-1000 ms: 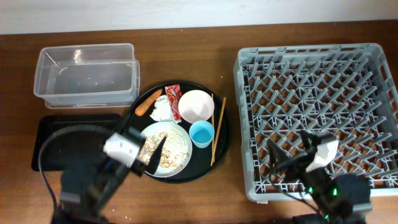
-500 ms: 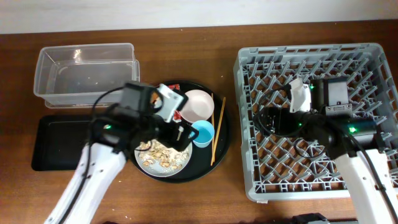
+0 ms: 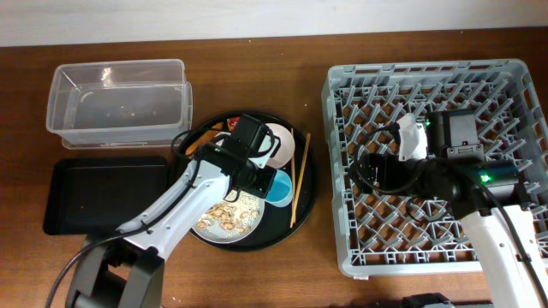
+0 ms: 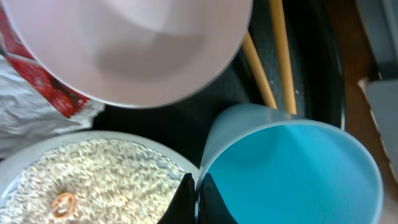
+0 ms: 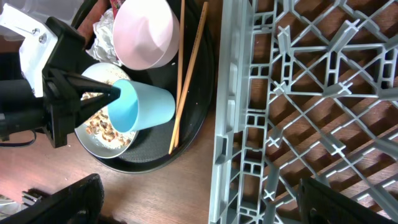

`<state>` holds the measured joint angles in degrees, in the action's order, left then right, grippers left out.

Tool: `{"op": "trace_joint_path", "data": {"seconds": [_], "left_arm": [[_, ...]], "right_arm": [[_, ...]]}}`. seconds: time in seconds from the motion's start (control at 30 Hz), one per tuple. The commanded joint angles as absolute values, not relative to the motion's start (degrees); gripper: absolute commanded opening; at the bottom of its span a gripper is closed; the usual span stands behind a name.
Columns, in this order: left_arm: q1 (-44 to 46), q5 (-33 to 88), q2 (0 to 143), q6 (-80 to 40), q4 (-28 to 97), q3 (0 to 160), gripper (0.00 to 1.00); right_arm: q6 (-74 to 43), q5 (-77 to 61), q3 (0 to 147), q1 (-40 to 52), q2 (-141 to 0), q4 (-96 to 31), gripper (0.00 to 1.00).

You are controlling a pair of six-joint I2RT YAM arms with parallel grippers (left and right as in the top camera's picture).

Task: Sort waste into correct bins and load items into the dishwasher rack
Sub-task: 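Reach the left gripper to the blue cup and grasp it, then pass the blue cup from the left gripper to the right gripper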

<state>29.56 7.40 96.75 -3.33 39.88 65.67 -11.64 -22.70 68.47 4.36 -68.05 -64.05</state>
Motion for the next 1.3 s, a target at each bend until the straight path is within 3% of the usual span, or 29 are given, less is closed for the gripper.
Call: {"op": "trace_joint_path", "data": {"seconds": [0.0, 0.1, 0.23, 0.3, 0.5, 0.9, 1.03, 1.07, 1.27], "left_arm": [[28.97, 8.19, 93.17, -3.68, 43.86, 69.93, 0.0], [23.88, 12.47, 86.0, -3.62, 50.78, 75.53, 0.0], [10.17, 43.79, 80.82, 1.04, 51.16, 75.9, 0.0], [4.23, 65.04, 81.78, 3.6, 51.2, 75.9, 0.0], [3.2, 88.77, 82.3, 3.55, 50.57, 75.9, 0.0], [3.27, 90.0, 82.3, 3.09, 49.93, 75.9, 0.0], [3.38, 90.04, 82.3, 3.09, 49.93, 75.9, 0.0], [3.38, 90.04, 82.3, 3.09, 49.98, 75.9, 0.0], [3.36, 89.54, 82.3, 3.09, 49.98, 75.9, 0.01]], "right_arm": [[-11.4, -23.57, 69.56, 4.1, -67.88, -64.16, 0.98], [-11.4, -23.57, 69.56, 4.1, -67.88, -64.16, 0.98], [-11.31, -23.9, 69.56, 4.1, -67.88, -63.33, 0.98], [-4.27, -35.81, 69.56, 4.1, -67.66, -60.16, 0.97], [-3.01, -68.18, 69.56, 4.12, -67.22, -40.18, 0.91], [-3.62, -70.63, 69.56, 19.18, -67.22, -27.99, 0.87], [-3.68, -64.31, 69.56, 23.38, -67.22, -25.19, 0.78], [-3.68, -61.93, 69.56, 24.21, -67.22, -24.99, 0.66], [-3.66, -54.74, 69.56, 24.36, -67.22, -24.69, 0.62]]}}
